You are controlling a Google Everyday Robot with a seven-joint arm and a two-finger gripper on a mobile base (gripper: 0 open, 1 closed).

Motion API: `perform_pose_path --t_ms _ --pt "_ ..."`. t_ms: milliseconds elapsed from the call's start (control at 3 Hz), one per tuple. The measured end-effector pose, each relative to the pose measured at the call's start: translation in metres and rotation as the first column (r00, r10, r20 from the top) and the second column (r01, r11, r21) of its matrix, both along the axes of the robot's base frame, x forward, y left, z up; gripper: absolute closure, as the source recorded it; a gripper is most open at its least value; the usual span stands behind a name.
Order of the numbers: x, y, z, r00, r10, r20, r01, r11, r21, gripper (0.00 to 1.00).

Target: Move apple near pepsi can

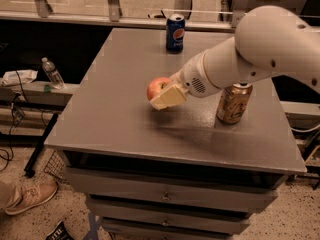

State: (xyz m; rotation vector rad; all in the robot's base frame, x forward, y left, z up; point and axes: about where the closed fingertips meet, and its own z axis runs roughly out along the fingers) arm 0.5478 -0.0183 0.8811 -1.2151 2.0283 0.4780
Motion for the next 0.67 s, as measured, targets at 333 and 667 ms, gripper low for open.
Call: perform_pose_path --t_ms 333,667 --pt "0.019 -0.034 0.022 0.9975 -0.047 0.053 0.047 0.999 -0.011 1.00" --pt "0.043 -0.070 0.043 0.9910 -0.098 0.091 0.101 0.994 -0.036 1.00"
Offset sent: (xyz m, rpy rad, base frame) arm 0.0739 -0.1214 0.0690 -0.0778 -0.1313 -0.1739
